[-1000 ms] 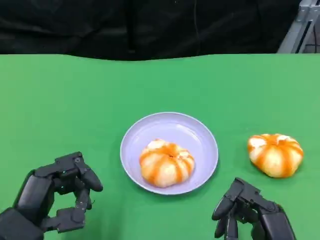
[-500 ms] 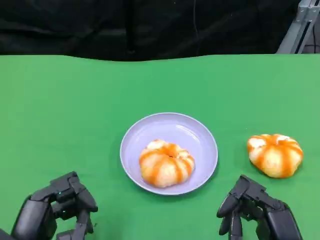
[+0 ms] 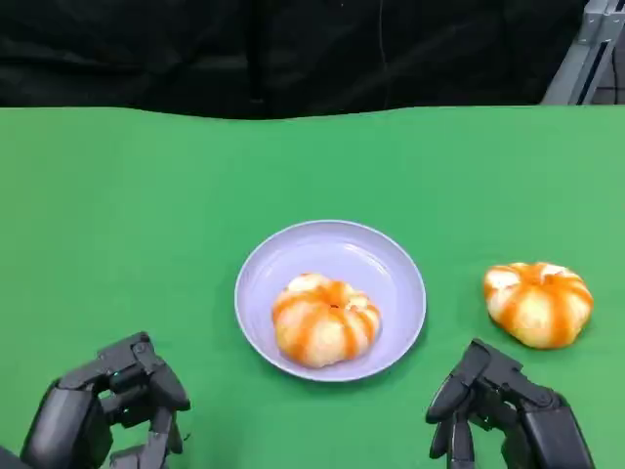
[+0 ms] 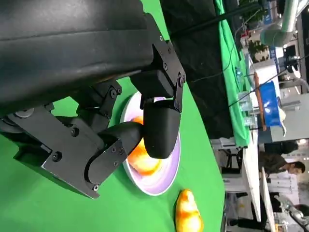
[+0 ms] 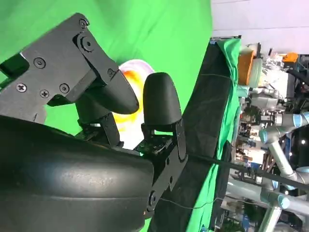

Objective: Grasp the bread from the table and place it into the plate.

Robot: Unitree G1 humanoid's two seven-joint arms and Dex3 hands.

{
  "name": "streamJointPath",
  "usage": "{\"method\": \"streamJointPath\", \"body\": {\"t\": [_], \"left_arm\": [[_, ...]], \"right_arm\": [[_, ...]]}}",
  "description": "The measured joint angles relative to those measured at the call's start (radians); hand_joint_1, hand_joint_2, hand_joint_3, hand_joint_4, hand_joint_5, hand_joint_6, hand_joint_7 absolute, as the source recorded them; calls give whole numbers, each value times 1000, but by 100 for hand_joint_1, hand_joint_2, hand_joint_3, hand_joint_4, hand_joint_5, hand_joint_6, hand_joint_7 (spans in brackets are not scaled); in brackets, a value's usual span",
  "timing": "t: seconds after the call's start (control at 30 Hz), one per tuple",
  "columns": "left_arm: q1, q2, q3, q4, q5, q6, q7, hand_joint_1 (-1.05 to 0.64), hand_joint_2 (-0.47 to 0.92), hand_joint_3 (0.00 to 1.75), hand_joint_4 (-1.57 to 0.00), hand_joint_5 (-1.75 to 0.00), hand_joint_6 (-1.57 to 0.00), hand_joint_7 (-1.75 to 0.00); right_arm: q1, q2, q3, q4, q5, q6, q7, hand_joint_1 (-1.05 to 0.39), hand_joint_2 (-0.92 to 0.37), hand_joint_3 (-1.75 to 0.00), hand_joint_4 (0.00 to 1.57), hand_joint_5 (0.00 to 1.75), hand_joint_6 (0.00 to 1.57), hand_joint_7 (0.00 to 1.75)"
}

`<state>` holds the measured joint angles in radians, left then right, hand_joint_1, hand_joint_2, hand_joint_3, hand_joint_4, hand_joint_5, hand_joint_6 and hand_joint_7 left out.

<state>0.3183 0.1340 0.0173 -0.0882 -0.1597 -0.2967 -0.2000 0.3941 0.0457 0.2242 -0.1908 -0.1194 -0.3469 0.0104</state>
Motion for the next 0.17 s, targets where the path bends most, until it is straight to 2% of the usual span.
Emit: {"method": "streamJointPath", "body": {"t": [0.17], "left_arm": [[-1,-5,3,0,0,3,0,-13,41,135,-85,-175,-77,-157]], "right_arm": [[4,0,-4,-6,0,7,2,-10,-36,-158,68,175,57,174]]}}
